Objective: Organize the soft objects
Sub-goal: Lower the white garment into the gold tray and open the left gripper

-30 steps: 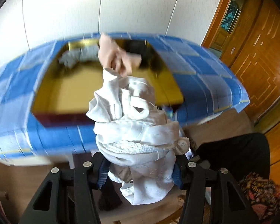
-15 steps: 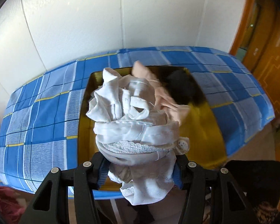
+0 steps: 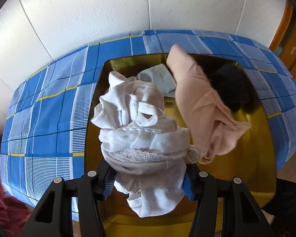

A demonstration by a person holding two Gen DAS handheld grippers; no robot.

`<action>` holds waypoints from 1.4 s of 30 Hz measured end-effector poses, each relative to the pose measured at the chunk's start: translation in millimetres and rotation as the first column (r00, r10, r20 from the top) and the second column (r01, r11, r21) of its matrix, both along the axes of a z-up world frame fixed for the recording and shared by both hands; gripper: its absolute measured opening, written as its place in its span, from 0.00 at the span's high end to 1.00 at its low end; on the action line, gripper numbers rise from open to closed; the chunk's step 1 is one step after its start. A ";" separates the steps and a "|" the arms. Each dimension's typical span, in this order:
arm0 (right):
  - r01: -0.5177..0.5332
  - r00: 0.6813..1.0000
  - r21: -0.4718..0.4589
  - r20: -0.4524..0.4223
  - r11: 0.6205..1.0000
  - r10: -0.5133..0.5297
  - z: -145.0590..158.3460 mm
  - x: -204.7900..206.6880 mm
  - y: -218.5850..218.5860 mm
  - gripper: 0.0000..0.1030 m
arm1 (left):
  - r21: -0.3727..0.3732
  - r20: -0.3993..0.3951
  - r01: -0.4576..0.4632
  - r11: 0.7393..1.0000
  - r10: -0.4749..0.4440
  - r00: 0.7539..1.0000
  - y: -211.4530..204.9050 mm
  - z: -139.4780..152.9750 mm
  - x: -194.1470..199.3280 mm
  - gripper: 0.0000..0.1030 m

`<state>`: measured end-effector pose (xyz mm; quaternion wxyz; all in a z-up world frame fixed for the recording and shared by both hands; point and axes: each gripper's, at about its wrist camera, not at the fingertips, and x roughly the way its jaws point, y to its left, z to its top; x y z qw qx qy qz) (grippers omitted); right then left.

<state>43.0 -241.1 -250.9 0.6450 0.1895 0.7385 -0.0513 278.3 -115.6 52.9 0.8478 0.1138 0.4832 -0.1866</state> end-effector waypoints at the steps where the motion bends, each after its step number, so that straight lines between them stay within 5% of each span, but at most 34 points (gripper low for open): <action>1: 0.000 1.000 0.000 -0.001 1.000 0.000 0.1 0.4 0.1 0.36 | 0.006 -0.005 -0.004 1.000 0.004 1.000 -0.8 -3.5 3.1 0.45; 11: -0.001 1.000 0.000 -0.001 1.000 0.001 -0.7 0.2 1.5 0.36 | 0.023 -0.052 -0.034 0.999 0.035 0.998 -3.1 -23.9 20.8 0.45; 19: 0.000 1.000 0.001 -0.001 1.000 0.000 -1.4 0.1 2.1 0.36 | 0.100 -0.001 -0.069 0.993 0.070 0.998 -2.4 -24.5 30.2 0.40; 26: -0.001 1.000 0.000 -0.002 1.000 0.001 -1.1 0.7 1.6 0.36 | -0.073 0.047 -0.118 0.990 0.121 0.991 21.2 -5.9 17.4 0.20; 42: -0.005 1.000 -0.006 0.000 1.000 0.005 0.5 1.2 3.2 0.36 | -0.235 0.208 -0.080 0.969 0.130 0.969 70.9 26.8 -50.4 0.15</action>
